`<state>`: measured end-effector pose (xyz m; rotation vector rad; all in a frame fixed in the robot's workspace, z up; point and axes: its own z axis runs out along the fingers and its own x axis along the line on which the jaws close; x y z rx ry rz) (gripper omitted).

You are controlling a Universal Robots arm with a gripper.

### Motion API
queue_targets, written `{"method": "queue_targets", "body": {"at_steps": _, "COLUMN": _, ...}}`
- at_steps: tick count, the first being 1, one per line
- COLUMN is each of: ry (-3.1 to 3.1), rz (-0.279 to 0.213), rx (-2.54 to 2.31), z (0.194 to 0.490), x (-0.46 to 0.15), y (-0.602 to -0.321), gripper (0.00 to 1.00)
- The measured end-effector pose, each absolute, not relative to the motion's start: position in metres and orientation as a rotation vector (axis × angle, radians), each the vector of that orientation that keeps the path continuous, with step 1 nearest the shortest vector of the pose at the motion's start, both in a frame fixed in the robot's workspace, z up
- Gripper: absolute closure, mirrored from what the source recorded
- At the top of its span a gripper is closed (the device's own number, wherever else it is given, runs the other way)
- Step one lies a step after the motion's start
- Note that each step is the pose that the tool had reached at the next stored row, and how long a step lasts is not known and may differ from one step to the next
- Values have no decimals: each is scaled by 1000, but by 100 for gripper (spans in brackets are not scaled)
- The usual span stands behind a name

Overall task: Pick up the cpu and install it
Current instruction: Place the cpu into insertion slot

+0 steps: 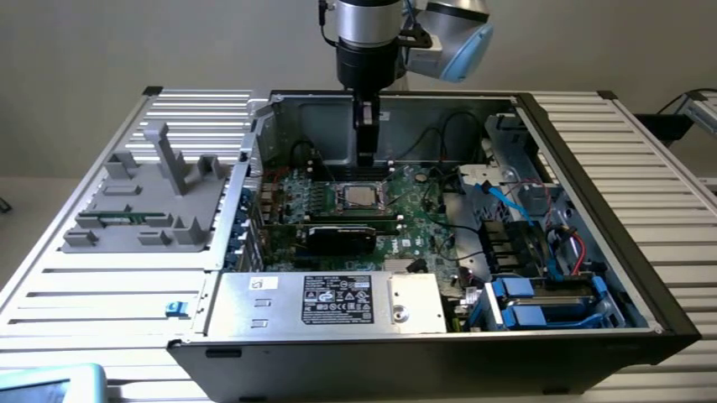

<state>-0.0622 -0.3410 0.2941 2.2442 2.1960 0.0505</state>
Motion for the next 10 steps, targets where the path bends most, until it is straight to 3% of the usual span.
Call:
{"method": "queue_targets", "body": {"at_steps": 4, "ry": 2196, "rz": 50, "rx": 2244, "z": 294, "x": -62, "y": -341, "gripper": 57}}
{"method": "queue_targets", "body": {"at_steps": 5, "ry": 2196, "rz": 50, "rx": 2244, "z": 294, "x": -62, "y": -341, "gripper": 57}}
{"method": "queue_targets", "body": {"at_steps": 7, "ry": 2196, "rz": 50, "rx": 2244, "z": 294, "x": -62, "y": -341, "gripper": 69}}
{"method": "queue_targets", "body": {"at_steps": 8, "ry": 2196, "rz": 50, "rx": 2244, "z": 294, "x": -62, "y": -341, "gripper": 69}}
{"method": "queue_targets", "body": {"at_steps": 10, "ry": 2196, "rz": 50, "rx": 2244, "z": 294, "x": -62, "y": -341, "gripper": 81}}
